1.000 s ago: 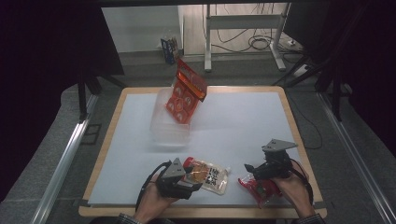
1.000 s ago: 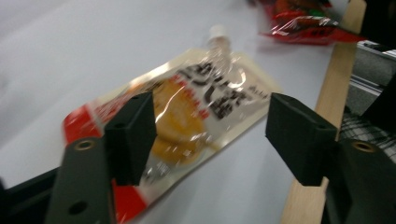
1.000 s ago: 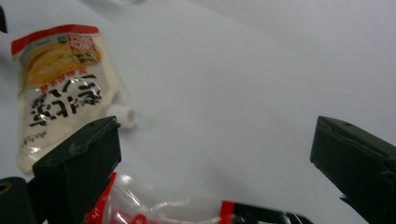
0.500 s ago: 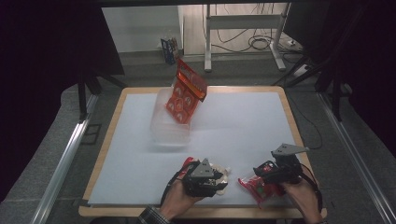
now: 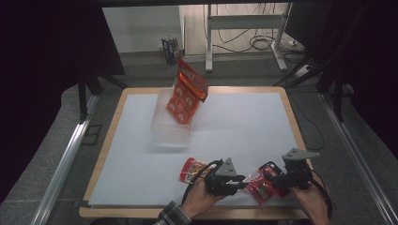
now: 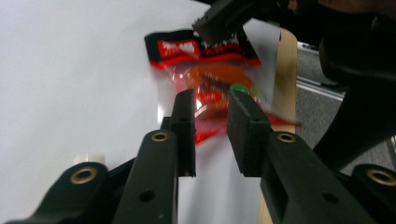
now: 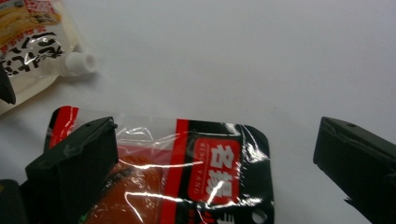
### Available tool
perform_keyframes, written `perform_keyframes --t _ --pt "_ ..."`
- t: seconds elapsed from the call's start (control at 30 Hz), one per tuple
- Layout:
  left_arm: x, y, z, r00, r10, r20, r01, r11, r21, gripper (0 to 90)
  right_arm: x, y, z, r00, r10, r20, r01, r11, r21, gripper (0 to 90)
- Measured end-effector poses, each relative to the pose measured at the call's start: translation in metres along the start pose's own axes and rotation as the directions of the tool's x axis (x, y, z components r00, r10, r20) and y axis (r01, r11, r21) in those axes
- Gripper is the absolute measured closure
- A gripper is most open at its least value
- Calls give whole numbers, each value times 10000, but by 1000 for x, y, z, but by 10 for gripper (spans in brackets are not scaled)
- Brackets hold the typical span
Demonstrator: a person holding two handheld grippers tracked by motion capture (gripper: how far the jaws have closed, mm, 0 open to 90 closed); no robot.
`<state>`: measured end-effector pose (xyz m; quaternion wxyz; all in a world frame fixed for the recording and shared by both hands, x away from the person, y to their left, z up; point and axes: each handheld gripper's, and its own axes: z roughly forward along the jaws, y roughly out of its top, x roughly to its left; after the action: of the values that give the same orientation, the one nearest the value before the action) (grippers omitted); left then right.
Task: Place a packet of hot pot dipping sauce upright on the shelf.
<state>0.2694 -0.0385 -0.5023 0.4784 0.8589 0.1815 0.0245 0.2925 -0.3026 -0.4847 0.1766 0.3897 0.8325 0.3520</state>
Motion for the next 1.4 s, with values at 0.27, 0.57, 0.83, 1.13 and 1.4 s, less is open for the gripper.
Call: perform_keyframes --t 0.27,0.57,0.83,1.13,1.4 --pt "-13 8 30 9996 202 219 -206 9996 171 844 -6 -12 -6 9991 397 165 -403 9986 339 0" --pt "-15 -1 45 9994 99 343 -121 9978 650 845 -6 -15 -11 9984 526 219 -535 9977 420 0" --pt "-16 -3 46 9987 471 217 -496 9900 1321 871 -6 -16 -15 9977 639 220 -650 9965 519 0" --pt "-20 -1 48 9954 953 44 -944 9761 1957 887 -8 -19 -13 9953 971 47 -971 9917 848 0" --pt "-19 -6 48 9971 754 132 -766 9793 1871 900 -10 -22 -8 9872 1516 -494 -1445 9815 1255 33"
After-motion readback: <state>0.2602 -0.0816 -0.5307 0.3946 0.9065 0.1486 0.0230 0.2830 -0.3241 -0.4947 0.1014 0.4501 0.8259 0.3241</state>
